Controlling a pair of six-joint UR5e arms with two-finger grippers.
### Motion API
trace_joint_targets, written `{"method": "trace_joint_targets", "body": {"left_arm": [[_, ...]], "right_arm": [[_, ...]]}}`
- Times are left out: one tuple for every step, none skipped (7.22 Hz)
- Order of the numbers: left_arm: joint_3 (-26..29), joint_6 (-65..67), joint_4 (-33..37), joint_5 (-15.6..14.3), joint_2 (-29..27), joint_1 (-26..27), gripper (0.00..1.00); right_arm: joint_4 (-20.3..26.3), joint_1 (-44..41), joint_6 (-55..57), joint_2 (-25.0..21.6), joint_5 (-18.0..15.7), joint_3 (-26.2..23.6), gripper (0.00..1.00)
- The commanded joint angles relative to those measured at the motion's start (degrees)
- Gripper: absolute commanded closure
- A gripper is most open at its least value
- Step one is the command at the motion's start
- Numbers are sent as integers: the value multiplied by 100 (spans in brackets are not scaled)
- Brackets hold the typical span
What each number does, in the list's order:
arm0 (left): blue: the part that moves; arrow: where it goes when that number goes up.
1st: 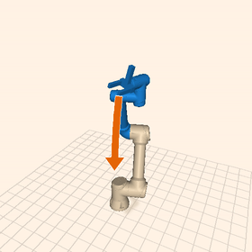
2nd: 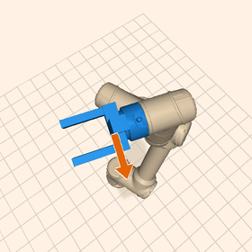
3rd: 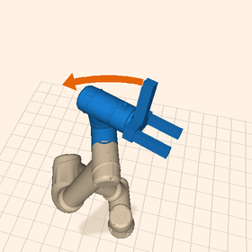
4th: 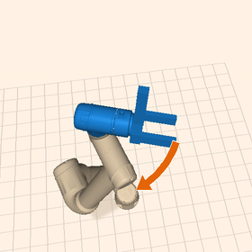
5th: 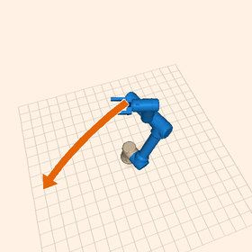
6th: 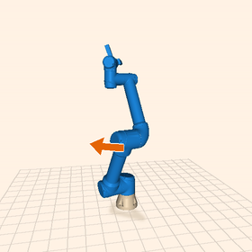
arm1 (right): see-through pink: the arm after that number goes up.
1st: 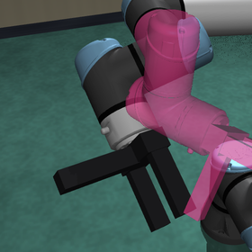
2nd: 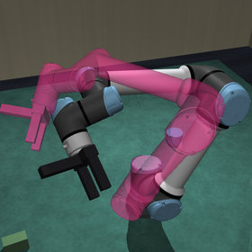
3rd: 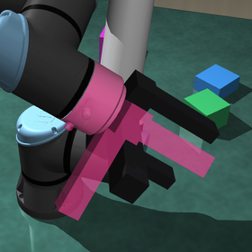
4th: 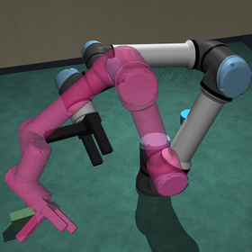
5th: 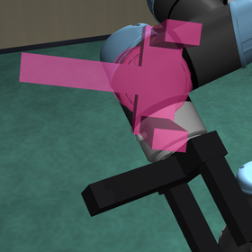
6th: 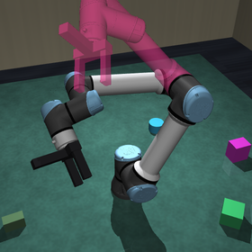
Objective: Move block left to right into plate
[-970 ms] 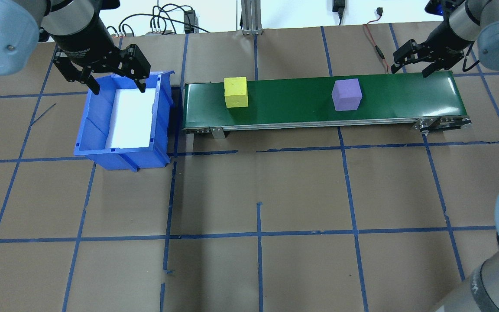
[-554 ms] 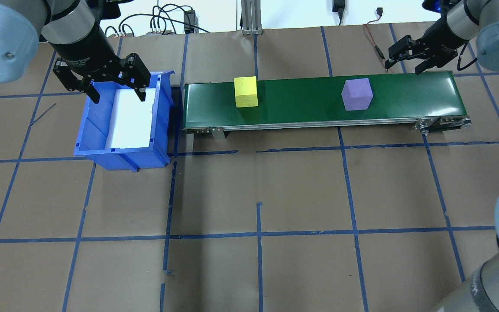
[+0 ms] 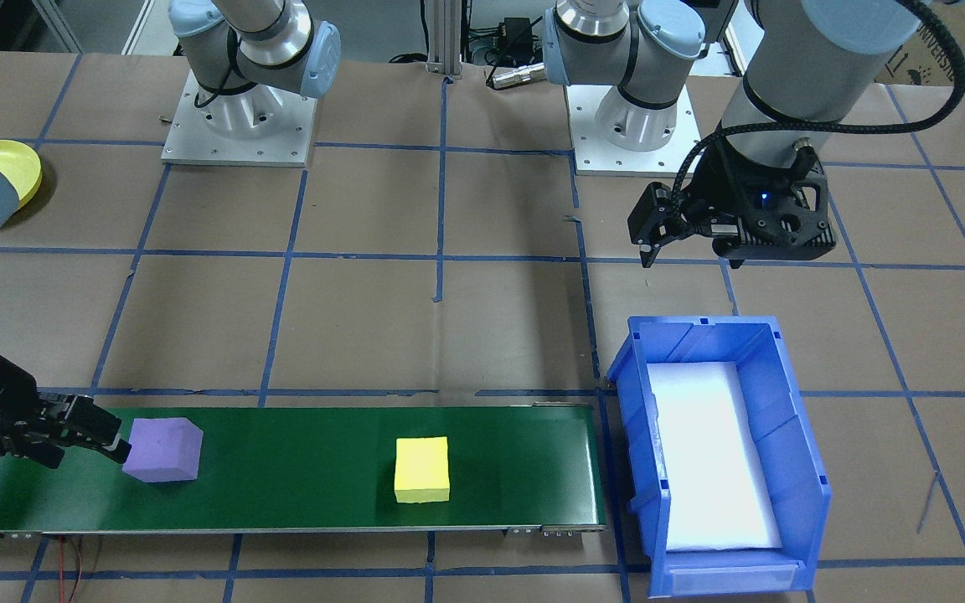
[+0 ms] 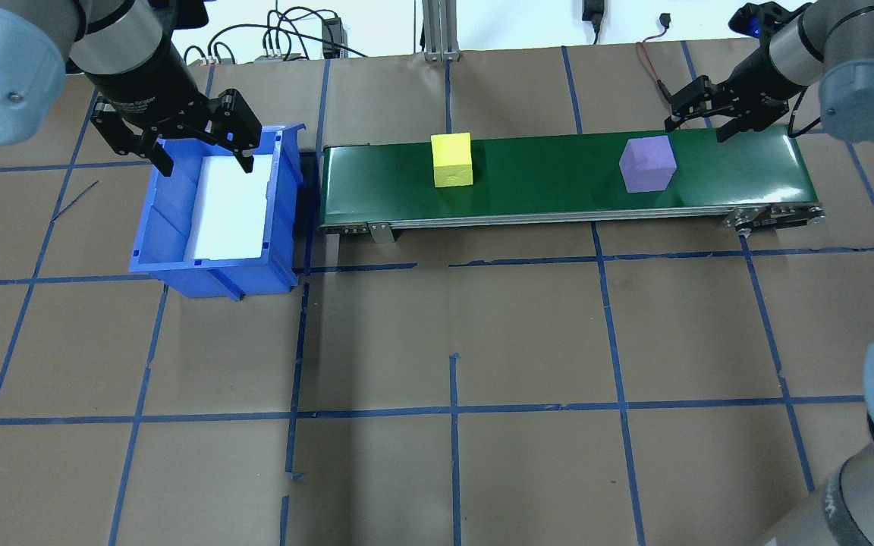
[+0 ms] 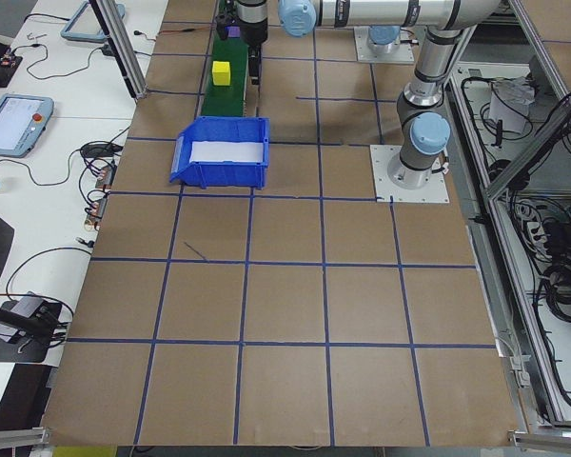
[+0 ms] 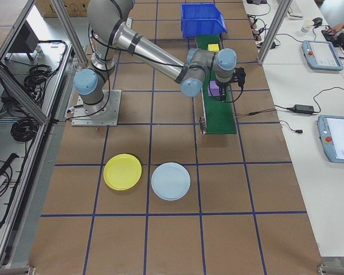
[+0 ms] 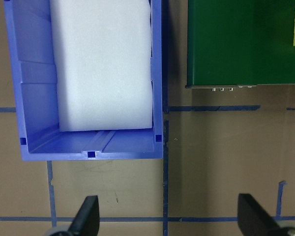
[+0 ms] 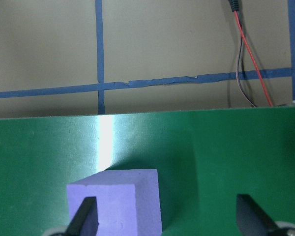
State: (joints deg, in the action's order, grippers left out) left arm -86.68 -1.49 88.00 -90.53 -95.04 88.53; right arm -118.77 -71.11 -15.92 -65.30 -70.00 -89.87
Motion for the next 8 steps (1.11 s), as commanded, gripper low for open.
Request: {"method": "trace_joint_targets", "body": {"left_arm": [[-16,-9,-37,9,3,-2,0],[-16,-18,-37,9,3,-2,0],[-16,-18,-37,9,3,-2,0],[-24,-18,-37,9,3,-2,0],[-16,-18,-46,9,3,-2,0],[-16,-18,-37,18,3,-11,0],[-16,-18,-46,18,3,-11,0],[-16,-18,-46,18,3,-11,0]], "right_arm": [[-32,-51,36,0,4,-22,0],[-32,-52,19,61,-14,-22,0],[-32,-52,19,105,-40,-39,0],[-40,-52,19,149,-49,-57,0],[-41,-52,10,184,-92,-48,0],[-32,-52,1,263,-371,-48,10],[-32,-52,1,281,-435,-48,36],[-32,-52,-77,272,-462,-40,68]]}}
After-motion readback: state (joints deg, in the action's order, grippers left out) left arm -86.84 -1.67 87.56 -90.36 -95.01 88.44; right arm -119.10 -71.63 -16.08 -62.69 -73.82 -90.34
